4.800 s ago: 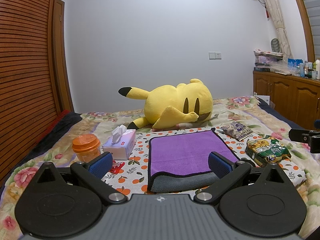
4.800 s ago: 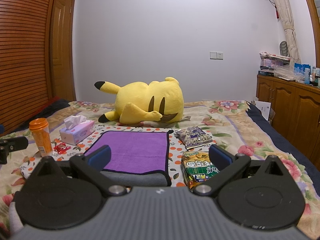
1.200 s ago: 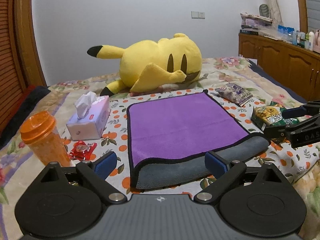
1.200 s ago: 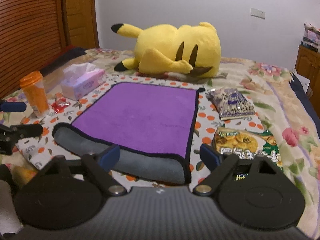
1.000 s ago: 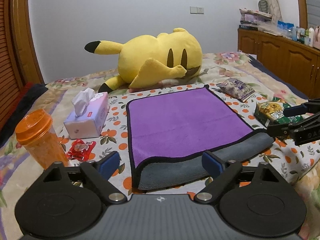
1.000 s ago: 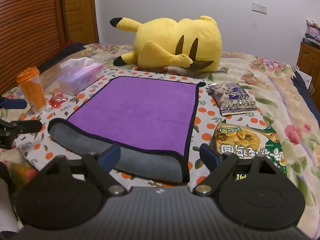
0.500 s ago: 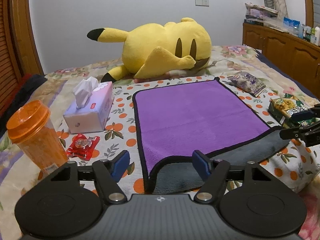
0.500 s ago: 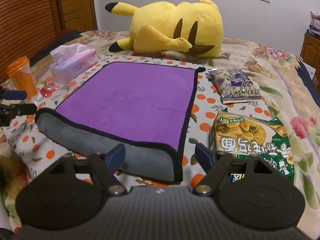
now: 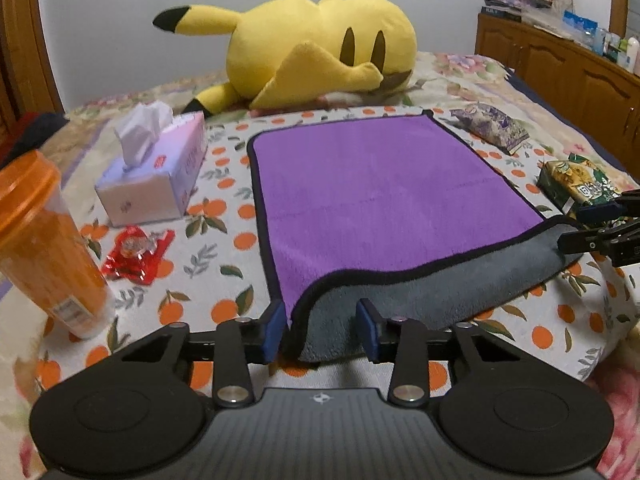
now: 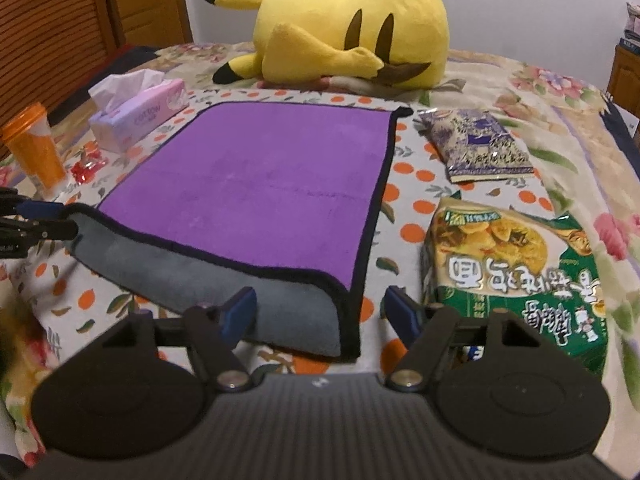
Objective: Fold towel
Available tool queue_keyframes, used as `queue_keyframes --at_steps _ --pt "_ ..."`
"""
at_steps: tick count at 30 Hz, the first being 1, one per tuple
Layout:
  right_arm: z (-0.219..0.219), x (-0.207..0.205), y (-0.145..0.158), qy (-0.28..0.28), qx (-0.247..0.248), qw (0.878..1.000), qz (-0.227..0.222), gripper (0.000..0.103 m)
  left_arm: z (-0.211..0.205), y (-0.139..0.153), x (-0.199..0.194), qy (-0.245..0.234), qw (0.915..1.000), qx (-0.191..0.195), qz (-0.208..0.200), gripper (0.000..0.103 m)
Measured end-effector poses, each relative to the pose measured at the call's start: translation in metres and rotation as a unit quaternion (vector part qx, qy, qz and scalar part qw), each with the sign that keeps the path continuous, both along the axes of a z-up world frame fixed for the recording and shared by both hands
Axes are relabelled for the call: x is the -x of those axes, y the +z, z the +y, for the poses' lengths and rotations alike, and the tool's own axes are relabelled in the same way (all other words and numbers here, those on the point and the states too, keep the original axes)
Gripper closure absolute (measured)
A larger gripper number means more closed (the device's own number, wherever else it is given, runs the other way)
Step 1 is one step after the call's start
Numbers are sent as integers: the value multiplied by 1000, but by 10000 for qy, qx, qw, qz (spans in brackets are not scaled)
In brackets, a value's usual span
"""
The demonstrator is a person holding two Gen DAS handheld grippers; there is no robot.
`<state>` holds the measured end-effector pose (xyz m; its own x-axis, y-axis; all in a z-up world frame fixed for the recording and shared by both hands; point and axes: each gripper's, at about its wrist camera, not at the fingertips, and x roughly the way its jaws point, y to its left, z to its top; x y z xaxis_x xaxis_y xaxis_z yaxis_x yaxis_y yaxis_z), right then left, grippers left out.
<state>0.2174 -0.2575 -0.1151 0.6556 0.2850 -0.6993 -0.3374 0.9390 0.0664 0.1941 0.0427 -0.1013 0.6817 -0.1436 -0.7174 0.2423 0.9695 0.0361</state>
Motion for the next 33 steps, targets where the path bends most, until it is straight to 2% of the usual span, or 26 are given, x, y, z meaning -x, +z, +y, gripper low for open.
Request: queue_keyframes --at_steps 9,13,15,17,21,22,23,33 --pt "-3 -4 -5 -31 -110 9996 255 48 0 -5 0 44 9999 -11 117 72" --pt "-3 -4 -5 4 -145 9995 272 63 0 -6 -1 41 9999 11 133 78" --pt "-2 -4 -5 -22 -89 9996 262 69 0 -6 0 24 9999 35 142 85" --pt "-2 -5 -6 -76 -32 9996 265 80 -1 -6 0 4 9999 62 143 88" --pt "-4 -5 -6 -93 -40 9996 257 85 -2 -4 1 -24 9999 69 104 90" --pt "-4 -5 -6 -86 -29 9997 246 93 -2 -4 1 -23 9999 77 93 90" --pt "-4 -5 -6 -69 -32 9997 245 97 -2 -4 1 -20 9999 89 81 91" --pt "-5 -2 2 -69 -162 9998 17 99 0 10 6 -18 9996 215 -204 95"
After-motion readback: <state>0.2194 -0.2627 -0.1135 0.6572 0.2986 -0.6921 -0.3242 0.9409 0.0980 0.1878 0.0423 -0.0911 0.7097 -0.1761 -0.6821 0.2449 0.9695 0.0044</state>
